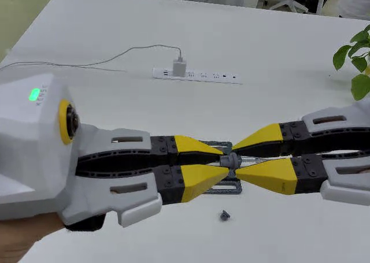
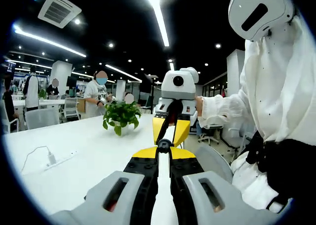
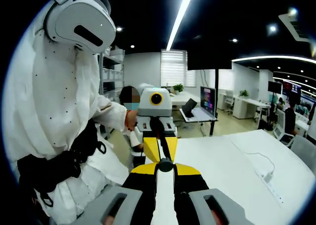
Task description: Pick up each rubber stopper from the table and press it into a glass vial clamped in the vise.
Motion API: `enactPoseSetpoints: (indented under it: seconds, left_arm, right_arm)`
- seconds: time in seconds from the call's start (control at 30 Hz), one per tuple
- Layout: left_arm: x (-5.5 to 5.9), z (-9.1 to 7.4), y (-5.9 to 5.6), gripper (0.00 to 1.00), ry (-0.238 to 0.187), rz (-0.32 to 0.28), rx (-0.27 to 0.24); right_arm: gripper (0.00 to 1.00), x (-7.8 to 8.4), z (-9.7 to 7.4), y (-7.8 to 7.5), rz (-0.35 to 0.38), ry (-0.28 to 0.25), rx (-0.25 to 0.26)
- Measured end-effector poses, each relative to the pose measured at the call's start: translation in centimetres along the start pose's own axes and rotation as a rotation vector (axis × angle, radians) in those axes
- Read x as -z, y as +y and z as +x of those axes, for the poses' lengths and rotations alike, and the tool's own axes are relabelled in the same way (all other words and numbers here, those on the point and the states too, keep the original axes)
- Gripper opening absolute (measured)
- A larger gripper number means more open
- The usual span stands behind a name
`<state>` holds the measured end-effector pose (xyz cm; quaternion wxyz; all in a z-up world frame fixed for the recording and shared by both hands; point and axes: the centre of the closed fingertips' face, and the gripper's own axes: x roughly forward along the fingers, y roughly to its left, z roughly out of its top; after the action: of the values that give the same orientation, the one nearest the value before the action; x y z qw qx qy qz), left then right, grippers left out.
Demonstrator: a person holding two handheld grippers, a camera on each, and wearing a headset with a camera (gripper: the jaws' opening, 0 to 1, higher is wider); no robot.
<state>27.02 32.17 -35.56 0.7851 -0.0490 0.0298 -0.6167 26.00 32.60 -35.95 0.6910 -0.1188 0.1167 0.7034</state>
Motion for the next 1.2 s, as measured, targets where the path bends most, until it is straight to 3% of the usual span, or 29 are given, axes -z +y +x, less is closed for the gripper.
enactPoseSetpoints:
  seconds: [0.6, 0.77, 1.2]
  left_arm:
    - [-1.0, -0.2, -0.8, 0.03, -0.055, -0.056, 0.047]
    - [-1.5, -0.4, -0.8, 0.03, -0.087, -0.084, 0.063]
    - [-1.7, -0.6, -0.8, 0.03, -0.105, -0.105, 0.084]
  right_arm:
    - [0.07, -1.0, -0.4, 0.5, 0.012, -0.041, -0.026]
    - [0.06, -1.3, -0.8, 0.2, 0.016, -0.067, -0.033]
    - [0.05, -1.7, -0.4, 0.5, 0.007, -0.07, -0.041]
